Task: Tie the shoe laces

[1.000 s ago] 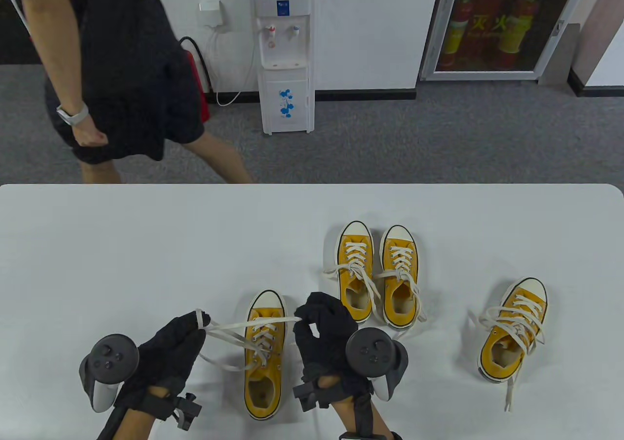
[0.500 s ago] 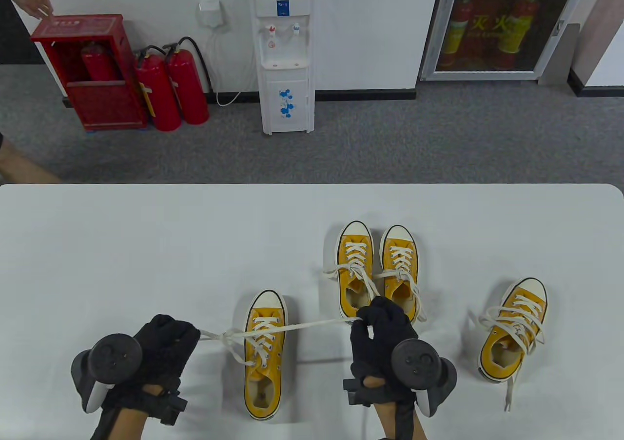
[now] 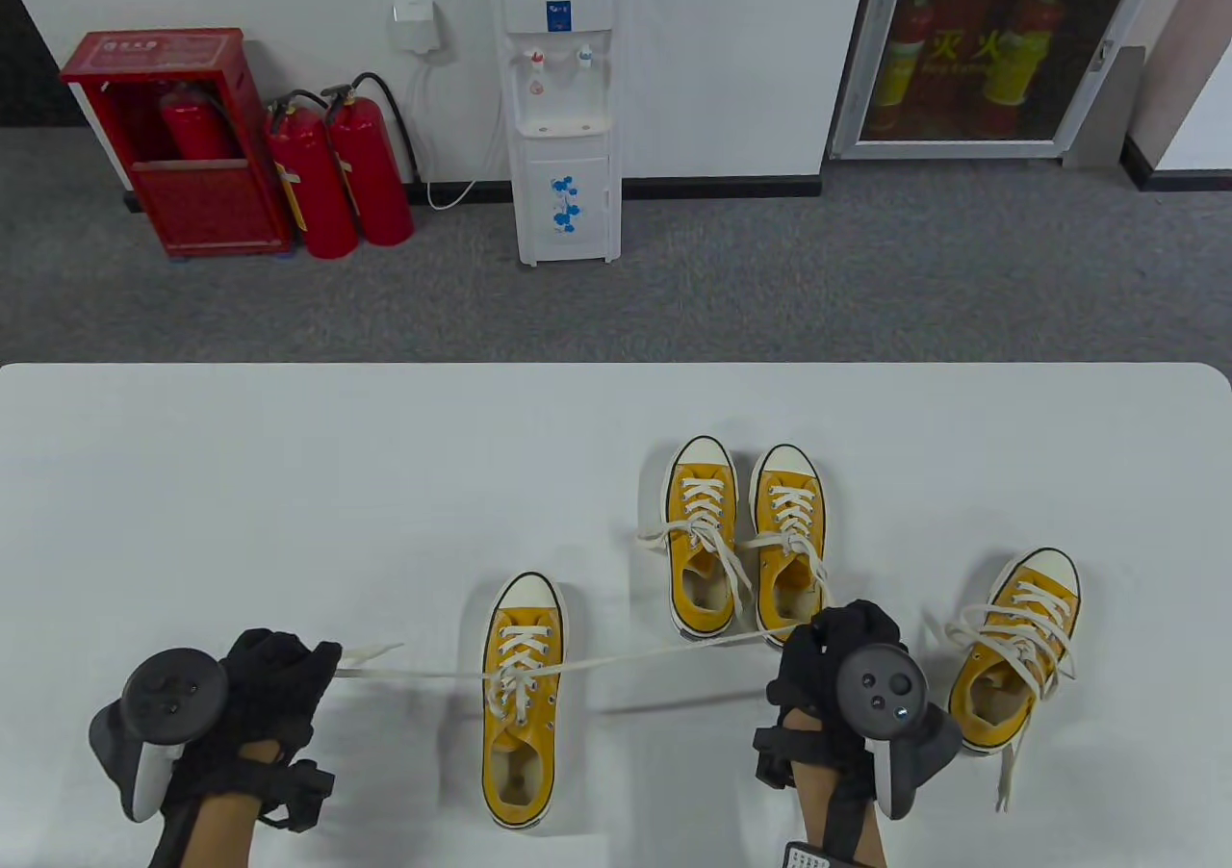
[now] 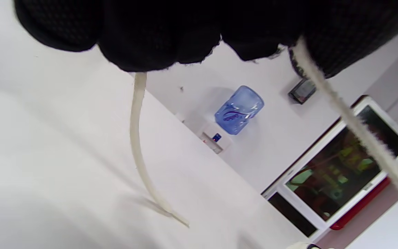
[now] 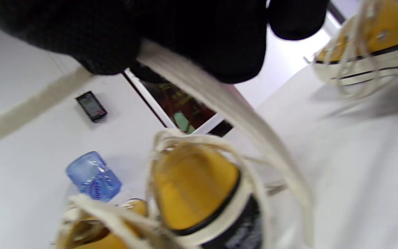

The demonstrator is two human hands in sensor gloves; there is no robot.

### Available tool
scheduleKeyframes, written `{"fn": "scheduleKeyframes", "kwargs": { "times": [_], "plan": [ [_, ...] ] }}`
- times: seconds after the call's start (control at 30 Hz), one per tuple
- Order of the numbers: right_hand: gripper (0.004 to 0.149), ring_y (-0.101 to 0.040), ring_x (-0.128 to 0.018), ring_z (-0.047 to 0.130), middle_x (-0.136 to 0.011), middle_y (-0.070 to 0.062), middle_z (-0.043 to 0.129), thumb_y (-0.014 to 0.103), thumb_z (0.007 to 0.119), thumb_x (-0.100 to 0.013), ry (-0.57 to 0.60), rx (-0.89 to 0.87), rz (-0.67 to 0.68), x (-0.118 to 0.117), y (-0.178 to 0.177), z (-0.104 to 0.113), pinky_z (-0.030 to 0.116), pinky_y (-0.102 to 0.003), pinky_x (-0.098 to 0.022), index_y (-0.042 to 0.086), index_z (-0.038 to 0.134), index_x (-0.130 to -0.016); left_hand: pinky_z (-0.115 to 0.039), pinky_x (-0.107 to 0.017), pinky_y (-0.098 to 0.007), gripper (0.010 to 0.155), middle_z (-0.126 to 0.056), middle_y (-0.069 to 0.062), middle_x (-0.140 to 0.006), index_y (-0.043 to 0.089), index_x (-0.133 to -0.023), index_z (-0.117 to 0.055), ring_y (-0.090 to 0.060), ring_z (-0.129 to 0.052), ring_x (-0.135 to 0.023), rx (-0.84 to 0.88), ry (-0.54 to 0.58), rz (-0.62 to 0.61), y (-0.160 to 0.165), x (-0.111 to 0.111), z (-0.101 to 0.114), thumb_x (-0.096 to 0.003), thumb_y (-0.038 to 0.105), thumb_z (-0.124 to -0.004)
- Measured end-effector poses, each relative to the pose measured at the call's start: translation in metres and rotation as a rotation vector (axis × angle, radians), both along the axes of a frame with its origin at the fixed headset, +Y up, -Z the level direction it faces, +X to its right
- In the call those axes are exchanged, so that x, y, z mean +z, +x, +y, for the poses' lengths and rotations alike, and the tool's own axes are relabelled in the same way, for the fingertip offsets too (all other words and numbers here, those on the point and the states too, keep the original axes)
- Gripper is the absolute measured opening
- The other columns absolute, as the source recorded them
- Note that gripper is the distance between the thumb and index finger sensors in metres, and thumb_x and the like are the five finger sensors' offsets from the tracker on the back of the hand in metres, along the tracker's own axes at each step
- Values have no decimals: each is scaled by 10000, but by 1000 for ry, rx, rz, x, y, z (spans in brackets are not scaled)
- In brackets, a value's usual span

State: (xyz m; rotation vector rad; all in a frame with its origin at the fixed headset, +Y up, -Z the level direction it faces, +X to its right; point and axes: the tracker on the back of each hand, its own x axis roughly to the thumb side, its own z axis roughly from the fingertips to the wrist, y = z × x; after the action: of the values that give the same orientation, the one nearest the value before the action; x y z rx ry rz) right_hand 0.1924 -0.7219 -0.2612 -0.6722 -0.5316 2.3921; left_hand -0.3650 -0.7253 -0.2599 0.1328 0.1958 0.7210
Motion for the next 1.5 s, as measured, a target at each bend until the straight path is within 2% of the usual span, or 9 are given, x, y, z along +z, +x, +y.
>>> {"fn": "scheduleKeyframes", "kwargs": {
  "times": [0.47, 0.63, 0.77, 0.9, 1.03, 1.17, 1.23, 1.33, 1.5],
  "plan": [
    [387, -242, -688, 837, -947, -62, 695, 425, 815, -432, -149, 53, -149, -3, 27, -23, 600, -557, -633, 185, 867, -730, -794, -483, -574, 305, -905, -29, -711, 250, -474, -936, -263, -964, -472, -169, -197, 224, -23, 2, -9, -453, 550, -885],
    [420, -262, -721, 817, -976, -70, 660, 416, 812, -446, -153, 53, -107, -5, 22, -22, 569, -574, -648, 194, 830, -803, -796, -483, -571, 340, -909, -32, -712, 266, -514, -936, -260, -967, -470, -118, -162, 211, -22, 1, -12, -458, 587, -841],
    [514, -311, -843, 736, -1047, -79, 560, 331, 775, -461, -48, 68, -40, -4, 10, -11, 489, -612, -684, 193, 726, -954, -796, -486, -569, 365, -909, -34, -718, 267, -563, -941, -259, -968, -473, -10, -83, 168, -16, 2, -8, -462, 595, -814],
    [521, -345, -909, 691, -1060, -77, 549, 315, 763, -462, 97, 165, 134, -1, -29, 2, 450, -641, -696, 191, 716, -966, -791, -502, -570, 380, -901, -38, -742, 265, -616, -941, -260, -967, -493, 173, -18, 90, -11, 1, -7, -462, 589, -817],
    [542, -338, -883, 745, -1045, -77, 597, 374, 795, -448, 162, 266, 376, 3, -83, 6, 507, -624, -685, 190, 741, -955, -784, -519, -568, 386, -880, -37, -774, 268, -659, -926, -259, -960, -520, 293, 19, 58, -9, 1, -10, -465, 583, -817],
    [602, -324, -867, 785, -1055, -83, 599, 439, 810, -446, 4, 284, 696, 2, -135, -9, 565, -602, -675, 190, 714, -985, -776, -538, -568, 394, -848, -38, -823, 272, -725, -892, -260, -952, -562, 349, 49, 31, -6, 1, -10, -473, 565, -815],
    [656, -334, -889, 764, -1077, -85, 562, 457, 829, -432, -88, 276, 753, 0, -153, -22, 552, -610, -681, 188, 680, -1011, -773, -546, -570, 397, -840, -38, -836, 269, -743, -885, -264, -950, -576, 356, 78, 24, -4, 2, -8, -473, 553, -818],
    [738, -385, -1008, 582, -1132, -83, 387, 459, 832, -438, -254, 291, 826, -4, -172, -36, 442, -643, -717, 189, 556, -1066, -768, -557, -572, 398, -830, -34, -854, 274, -767, -871, -263, -948, -594, 339, 110, -2, 2, 2, -4, -477, 541, -818],
    [643, -425, -1092, 367, -1160, -69, 313, 435, 828, -458, -398, 342, 874, -9, -188, -49, 297, -689, -736, 237, 640, -1041, -768, -563, -572, 397, -830, -27, -858, 281, -769, -869, -260, -949, -600, 288, 147, -27, 10, 3, 1, -476, 542, -816]
  ]
}}
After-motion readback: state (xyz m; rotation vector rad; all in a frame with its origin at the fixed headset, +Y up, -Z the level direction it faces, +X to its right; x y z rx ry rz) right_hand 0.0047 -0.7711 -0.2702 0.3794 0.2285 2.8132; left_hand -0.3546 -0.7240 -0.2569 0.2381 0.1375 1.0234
